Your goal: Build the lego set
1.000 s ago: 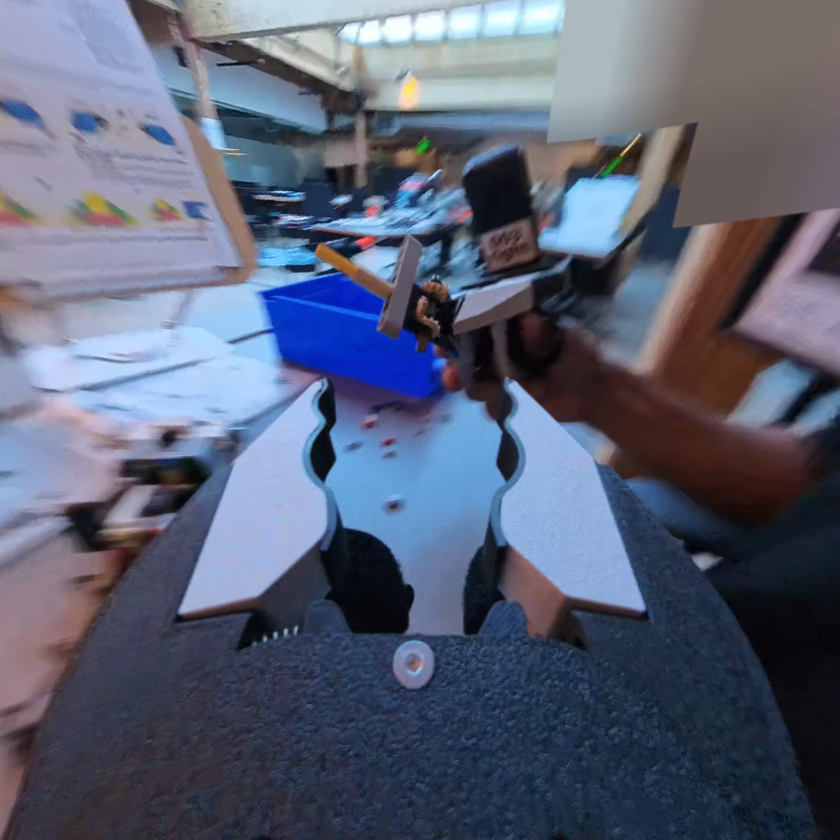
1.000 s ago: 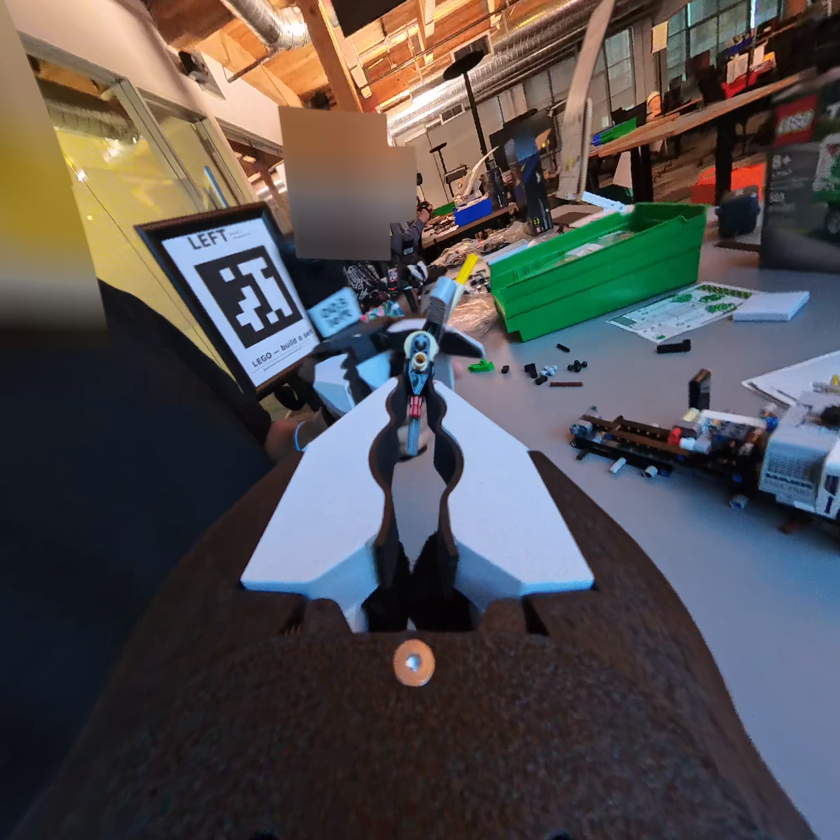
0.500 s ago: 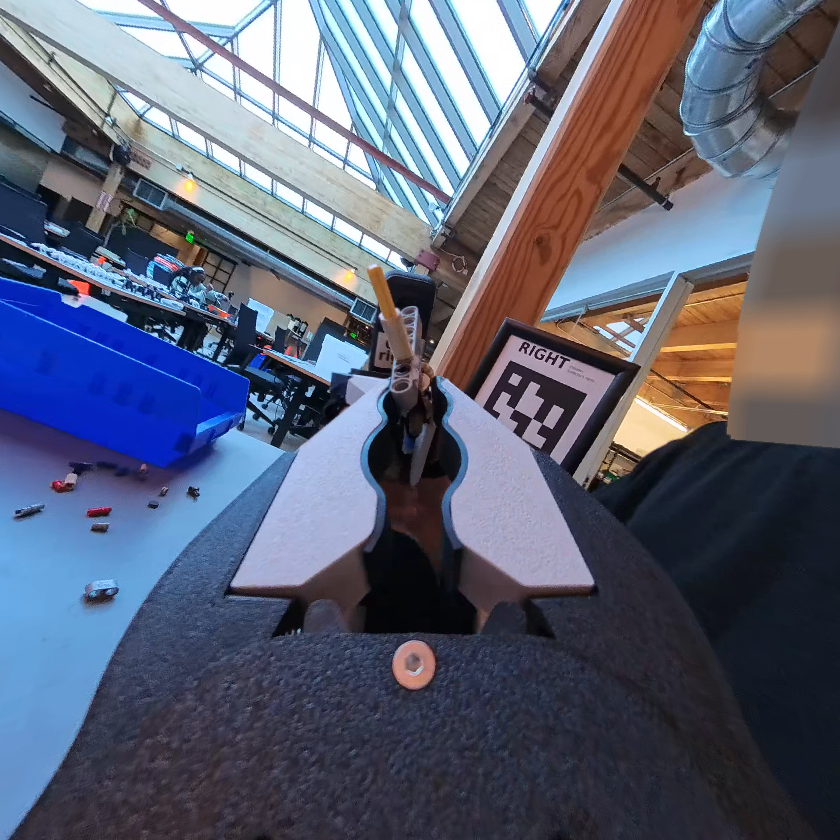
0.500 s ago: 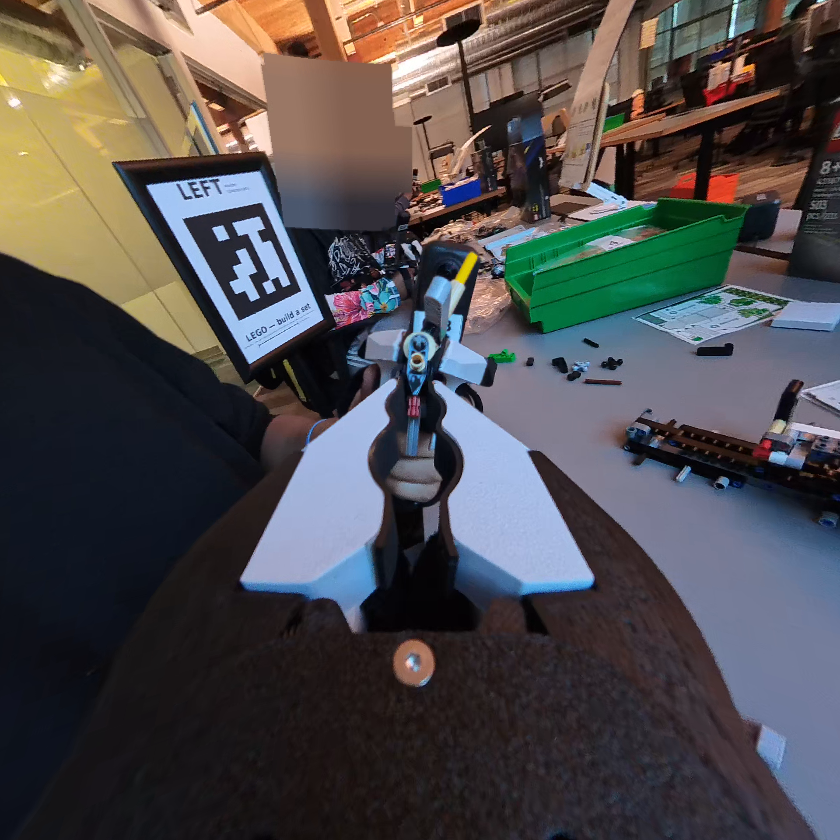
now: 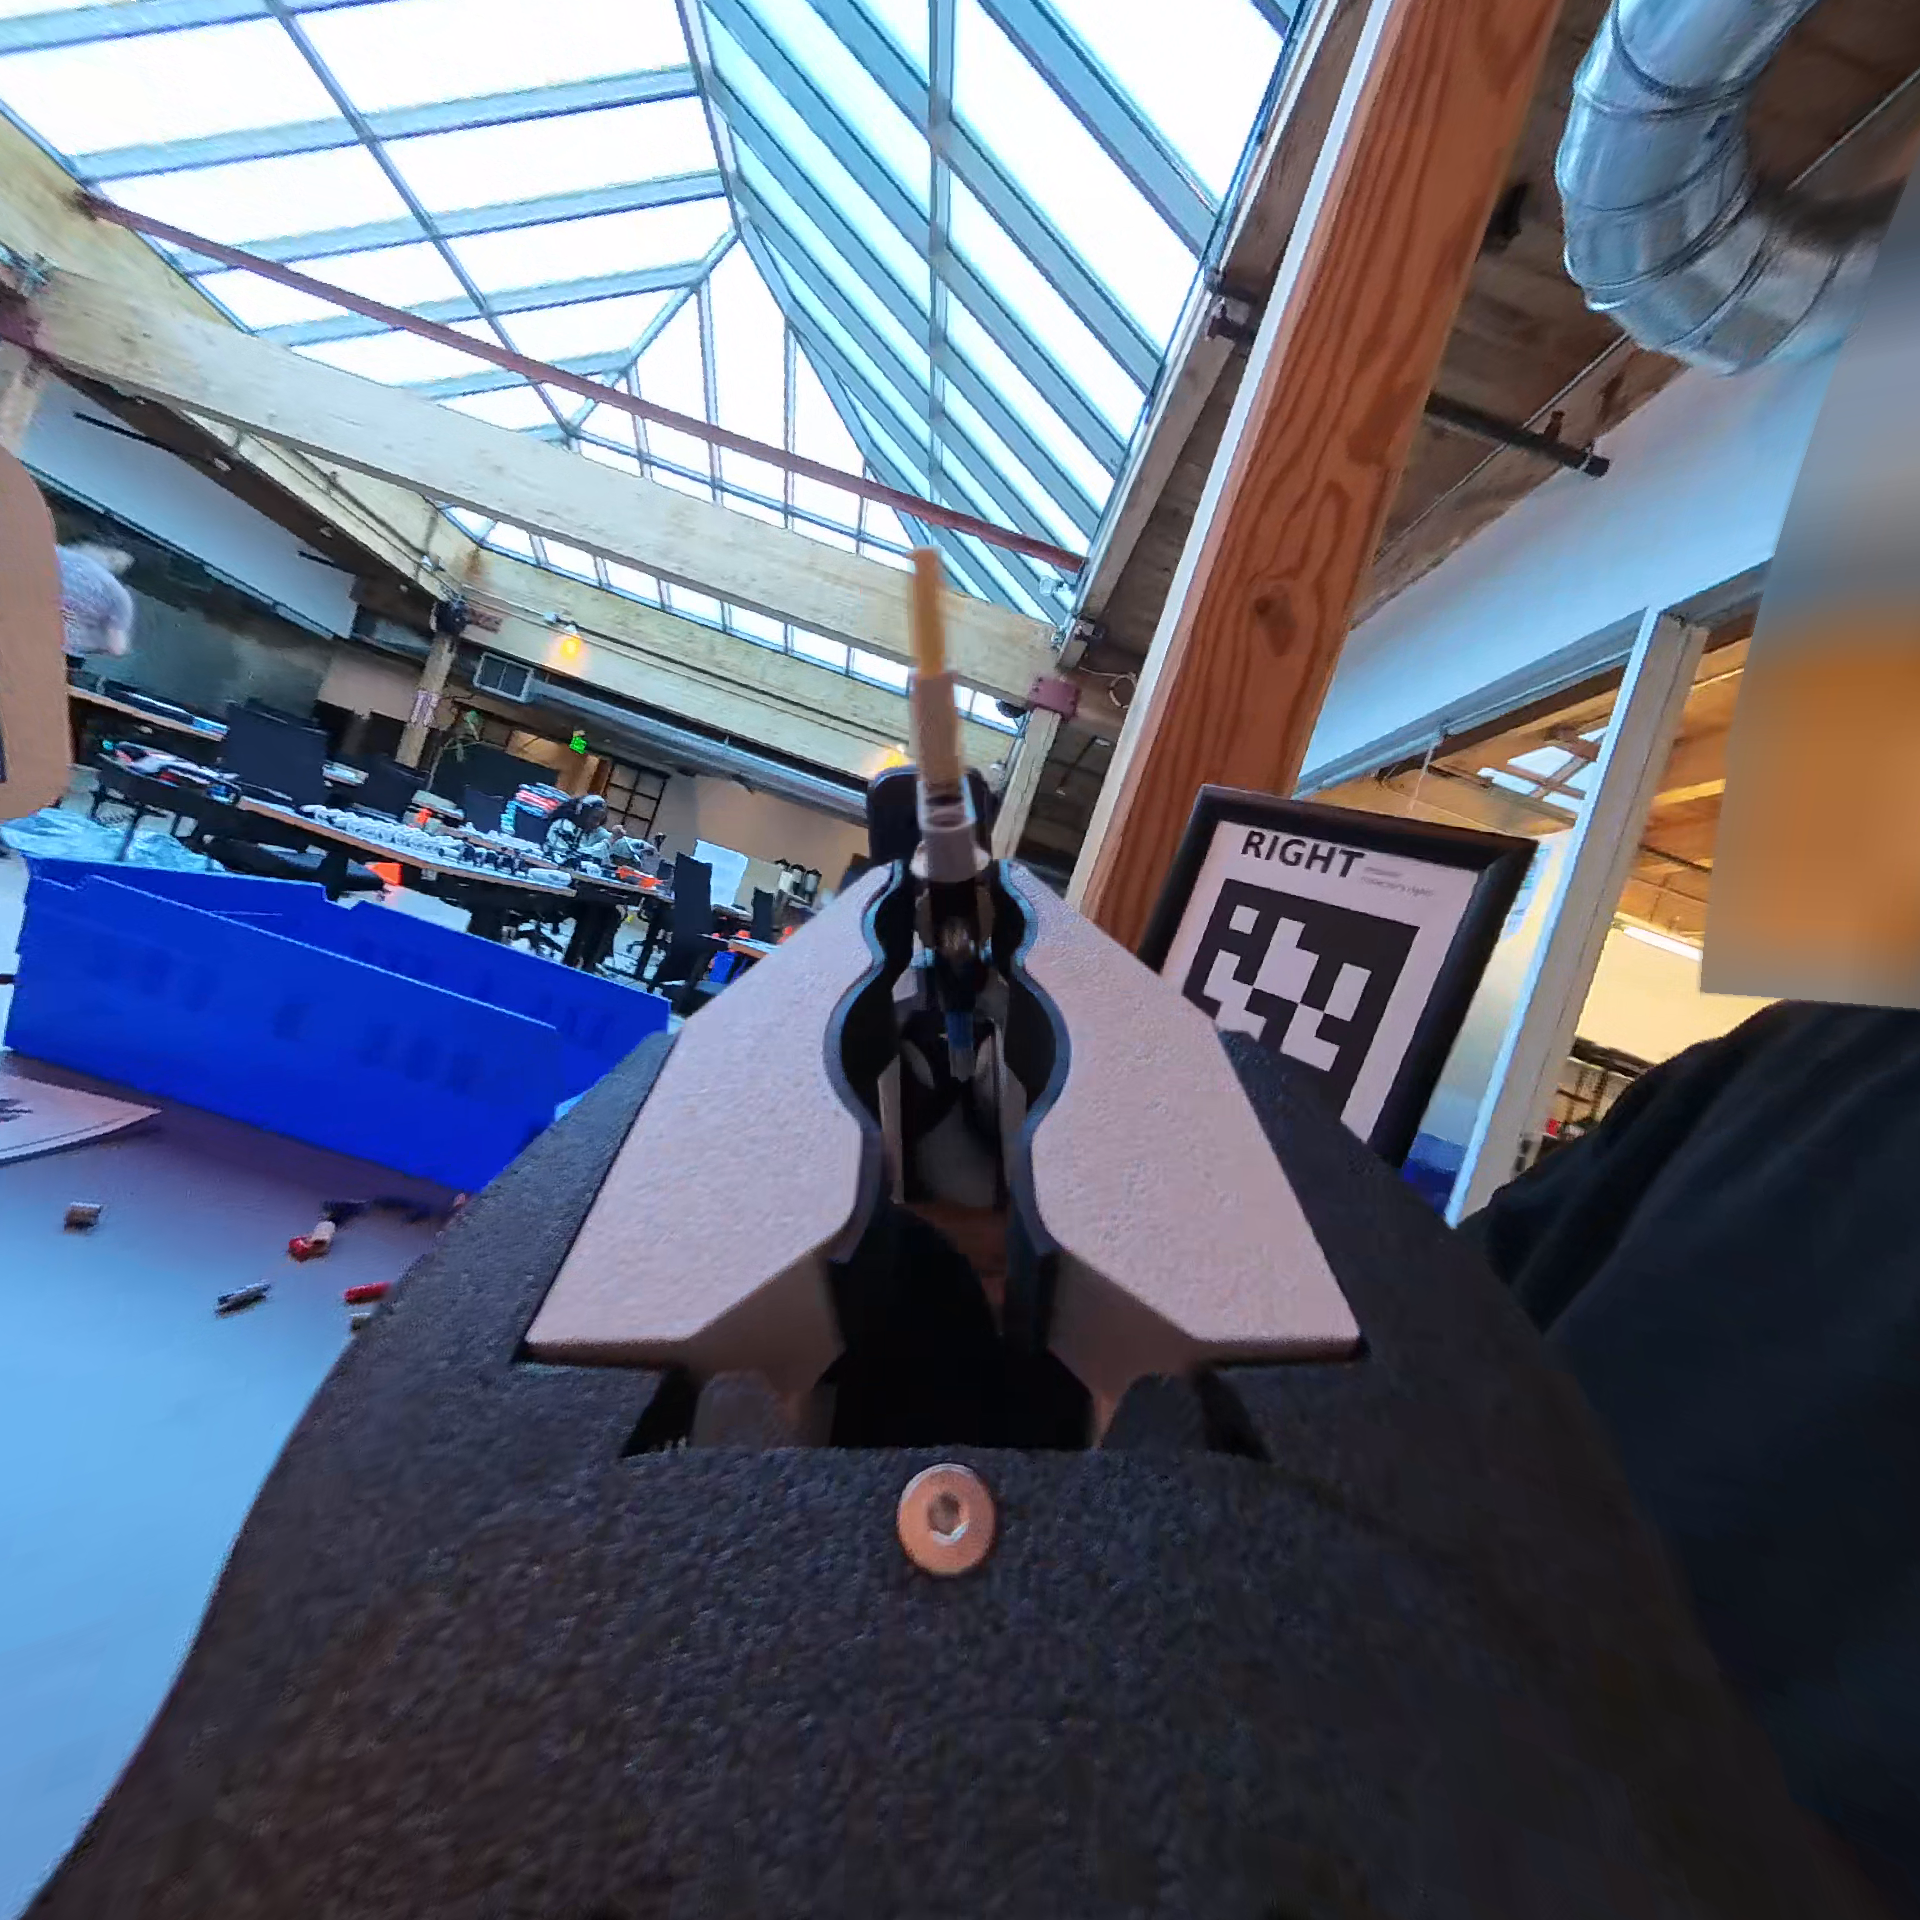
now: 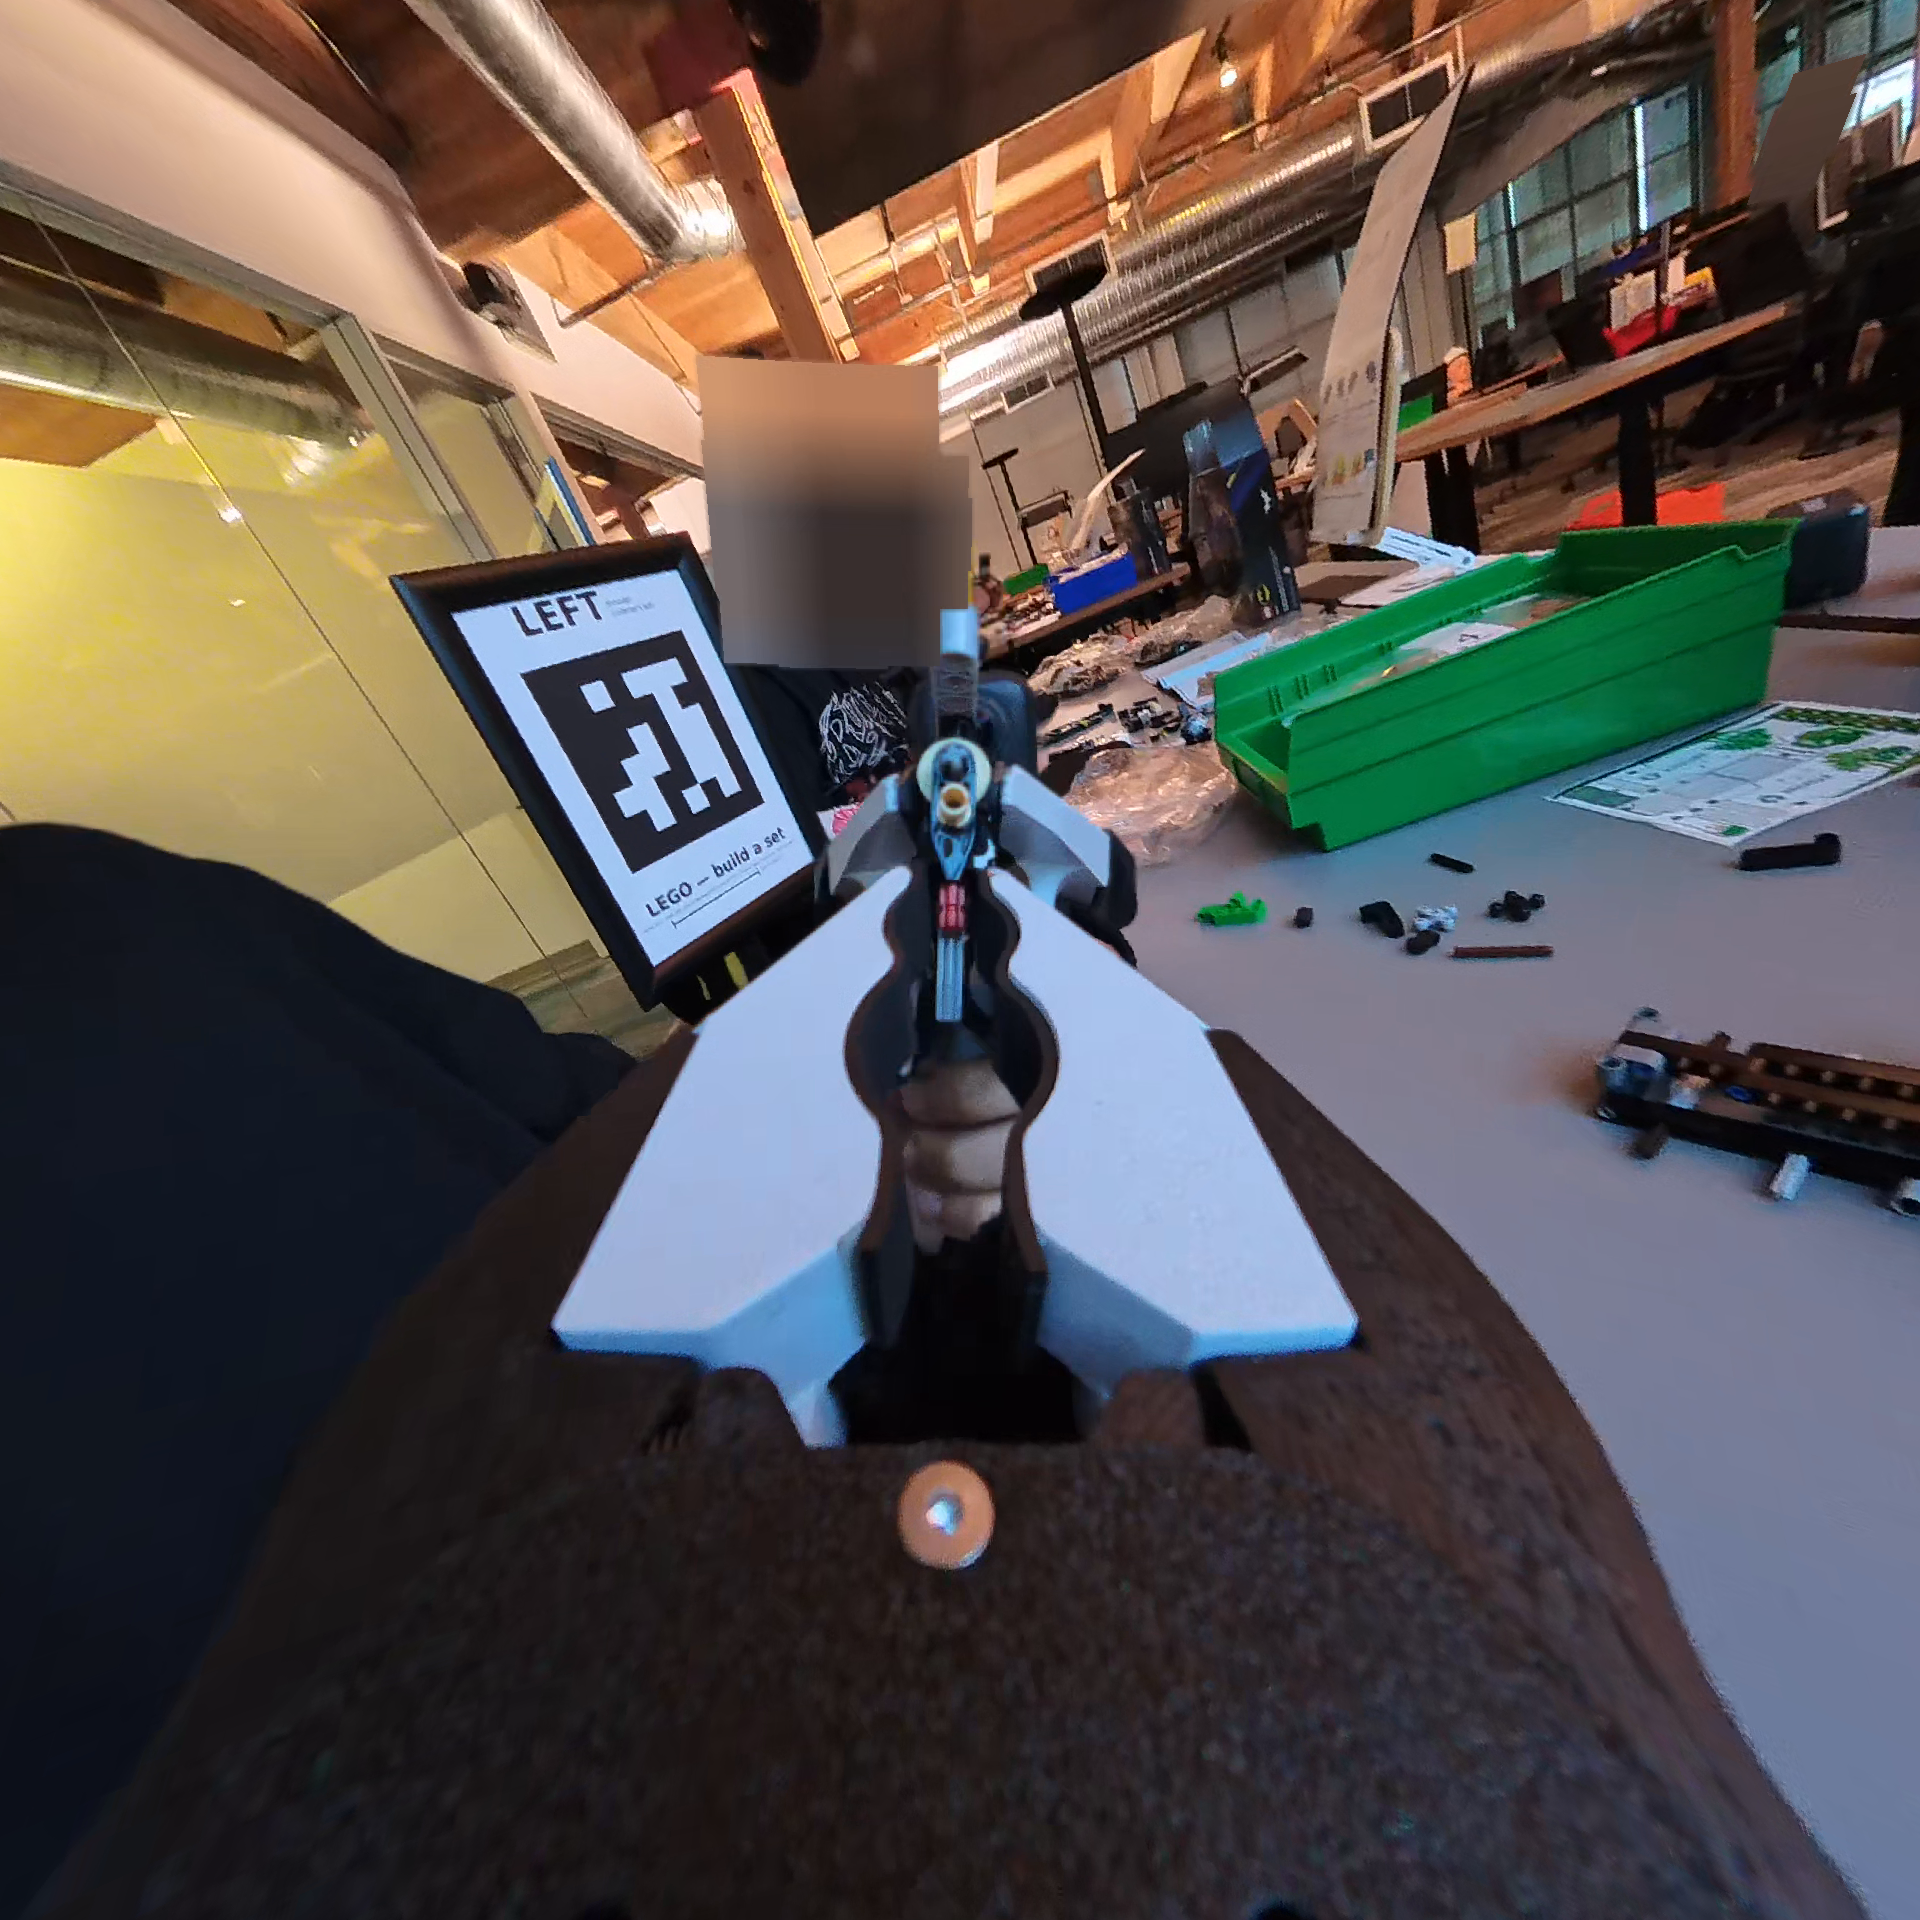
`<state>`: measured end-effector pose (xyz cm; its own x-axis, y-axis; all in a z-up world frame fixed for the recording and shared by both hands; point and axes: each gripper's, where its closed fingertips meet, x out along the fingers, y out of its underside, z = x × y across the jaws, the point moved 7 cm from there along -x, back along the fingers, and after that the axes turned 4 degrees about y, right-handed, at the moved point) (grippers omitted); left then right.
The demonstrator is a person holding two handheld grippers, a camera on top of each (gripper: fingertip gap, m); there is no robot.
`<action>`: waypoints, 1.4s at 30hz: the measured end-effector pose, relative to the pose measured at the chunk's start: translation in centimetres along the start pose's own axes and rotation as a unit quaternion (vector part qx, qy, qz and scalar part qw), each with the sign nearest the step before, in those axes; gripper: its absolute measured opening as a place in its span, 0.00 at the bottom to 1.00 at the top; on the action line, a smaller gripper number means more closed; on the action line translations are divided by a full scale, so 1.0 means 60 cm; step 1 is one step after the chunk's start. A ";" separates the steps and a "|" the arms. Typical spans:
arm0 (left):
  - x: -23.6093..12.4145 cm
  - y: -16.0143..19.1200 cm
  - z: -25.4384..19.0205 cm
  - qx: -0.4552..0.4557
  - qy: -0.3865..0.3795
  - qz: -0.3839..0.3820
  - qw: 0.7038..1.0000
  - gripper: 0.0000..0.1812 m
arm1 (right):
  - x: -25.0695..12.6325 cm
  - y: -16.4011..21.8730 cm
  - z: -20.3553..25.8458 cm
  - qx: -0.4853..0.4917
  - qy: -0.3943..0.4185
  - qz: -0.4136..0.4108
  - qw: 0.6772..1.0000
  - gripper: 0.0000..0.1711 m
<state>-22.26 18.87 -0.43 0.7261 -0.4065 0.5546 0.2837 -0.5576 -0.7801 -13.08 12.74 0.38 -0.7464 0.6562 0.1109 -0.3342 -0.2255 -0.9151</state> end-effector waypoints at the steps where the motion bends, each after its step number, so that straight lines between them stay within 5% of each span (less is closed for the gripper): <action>1: 0.000 -0.001 -0.004 0.007 -0.003 0.001 1.000 0.06 | 0.002 0.000 0.002 0.000 -0.003 0.001 1.000 0.03; 22: -0.007 -0.016 -0.006 0.045 -0.004 0.092 0.995 0.06 | 0.005 0.011 0.001 0.007 -0.002 0.015 1.000 0.06; 26: -0.031 -0.025 0.043 0.083 -0.073 0.161 0.981 0.06 | -0.053 0.012 -0.067 -0.054 0.124 0.077 0.988 0.12; 30: -0.060 -0.002 0.119 0.093 -0.127 0.266 0.951 0.06 | -0.161 0.061 -0.186 -0.089 0.321 0.246 0.910 0.14; 35: -0.051 0.022 0.181 0.041 -0.087 0.317 0.944 0.06 | -0.181 0.125 -0.233 -0.067 0.322 0.295 0.897 0.14; 42: -0.014 0.015 0.228 0.022 -0.022 0.316 0.948 0.06 | -0.153 0.132 -0.254 -0.100 0.316 0.325 0.886 0.10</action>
<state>-14.02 28.62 -5.54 0.7846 -0.6187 -0.0388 -0.1911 -0.1818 -0.9646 -0.13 15.90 -13.78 -0.2514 0.7205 -0.6463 0.2037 -0.6134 -0.7630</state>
